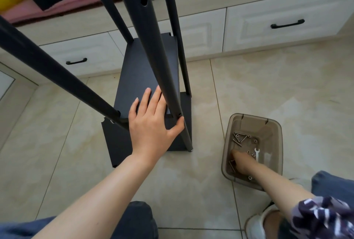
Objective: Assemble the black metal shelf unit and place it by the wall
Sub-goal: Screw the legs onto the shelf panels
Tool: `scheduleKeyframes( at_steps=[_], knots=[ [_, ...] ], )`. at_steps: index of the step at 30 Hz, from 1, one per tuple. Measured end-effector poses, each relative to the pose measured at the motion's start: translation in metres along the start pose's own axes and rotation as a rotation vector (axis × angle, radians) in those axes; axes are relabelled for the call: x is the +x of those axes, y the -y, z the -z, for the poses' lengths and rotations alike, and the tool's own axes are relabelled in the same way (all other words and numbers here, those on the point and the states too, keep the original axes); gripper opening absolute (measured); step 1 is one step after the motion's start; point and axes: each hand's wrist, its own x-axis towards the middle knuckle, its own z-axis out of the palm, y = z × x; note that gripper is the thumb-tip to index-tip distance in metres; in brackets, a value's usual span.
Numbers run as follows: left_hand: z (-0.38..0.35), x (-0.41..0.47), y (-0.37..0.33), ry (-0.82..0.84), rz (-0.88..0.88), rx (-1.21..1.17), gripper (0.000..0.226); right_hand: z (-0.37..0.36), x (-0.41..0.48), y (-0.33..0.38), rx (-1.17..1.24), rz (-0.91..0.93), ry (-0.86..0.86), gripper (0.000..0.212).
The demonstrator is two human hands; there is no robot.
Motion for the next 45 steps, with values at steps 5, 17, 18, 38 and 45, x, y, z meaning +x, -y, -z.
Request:
scheduleKeyframes(
  at_steps=[5,17,18,38,45],
  knots=[
    [0.0,0.0,0.0,-0.01,-0.005,-0.007,0.062,-0.005,-0.002,-0.001,-0.12,0.011,-0.026,0.036],
    [0.009,0.002,0.002,0.158,-0.04,0.085,0.077,0.037,-0.03,0.022,-0.376,-0.049,-0.001,0.04],
    [0.01,0.002,0.003,0.182,-0.042,0.09,0.079,0.041,-0.036,0.027,-0.426,-0.052,0.021,0.043],
    [0.044,-0.046,-0.051,-0.165,0.402,-0.513,0.035,0.139,-0.163,0.139,0.488,0.535,-0.651,0.012],
    [0.04,-0.021,-0.028,0.179,1.243,-1.439,0.023,0.127,-0.164,0.148,0.716,0.47,-0.689,0.036]
  ],
)
